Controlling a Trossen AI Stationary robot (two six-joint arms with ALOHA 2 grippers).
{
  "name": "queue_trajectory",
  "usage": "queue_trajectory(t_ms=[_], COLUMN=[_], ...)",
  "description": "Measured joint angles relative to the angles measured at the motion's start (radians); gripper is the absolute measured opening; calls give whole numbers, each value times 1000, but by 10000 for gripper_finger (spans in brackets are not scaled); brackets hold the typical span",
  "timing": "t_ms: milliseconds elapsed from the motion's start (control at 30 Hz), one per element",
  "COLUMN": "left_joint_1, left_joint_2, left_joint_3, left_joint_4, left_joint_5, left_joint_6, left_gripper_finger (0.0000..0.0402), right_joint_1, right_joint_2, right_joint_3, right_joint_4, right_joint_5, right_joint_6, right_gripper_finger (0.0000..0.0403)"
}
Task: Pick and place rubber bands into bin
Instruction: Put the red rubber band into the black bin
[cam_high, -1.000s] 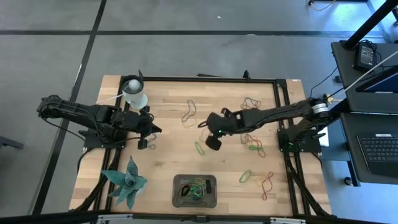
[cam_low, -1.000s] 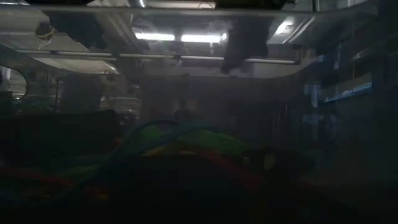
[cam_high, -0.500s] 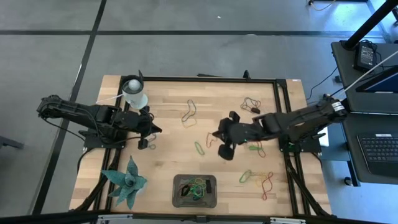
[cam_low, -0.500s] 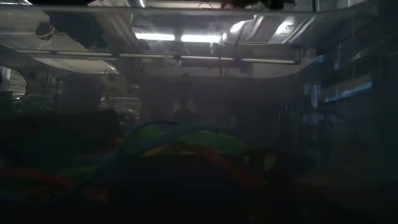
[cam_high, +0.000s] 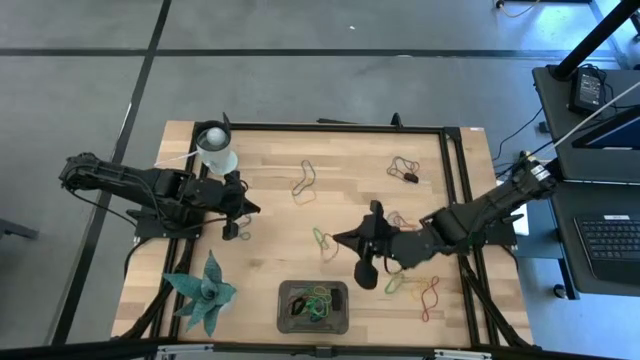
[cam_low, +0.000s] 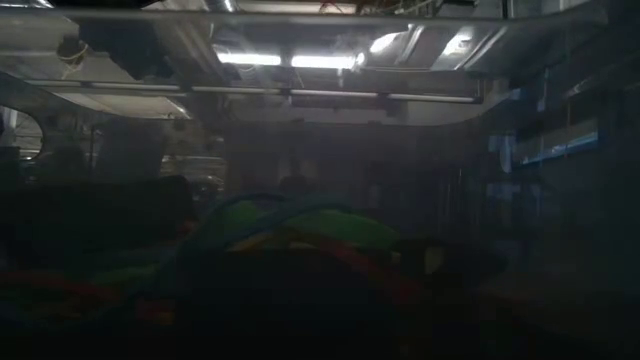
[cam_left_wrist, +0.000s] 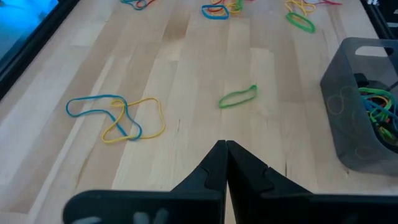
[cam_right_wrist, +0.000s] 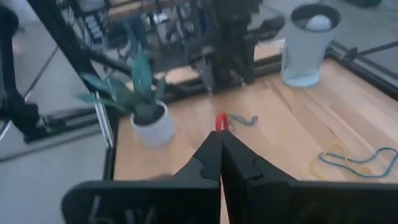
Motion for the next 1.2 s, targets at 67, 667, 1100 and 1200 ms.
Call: queue_trajectory(t_ms=[67, 667, 1100, 1200], left_joint_1=[0, 0, 0, 0], left_joint_2=[0, 0, 0, 0], left_joint_3=[0, 0, 0, 0], left_joint_4=[-1, -20, -33, -33], left_joint_5=[0, 8, 8, 4], left_joint_6=[0, 36, 36, 46], left_gripper_finger=[4, 4, 4, 4], right_joint_1=[25, 96, 124, 115], right_joint_2=[51, 696, 855, 887], right_joint_3=[72, 901, 947, 947], right_joint_4=[0, -351, -646, -661], right_joint_5=[40, 68, -156, -241], right_joint_6=[-2, 177, 691, 714], right_gripper_finger=[0, 0, 0, 0])
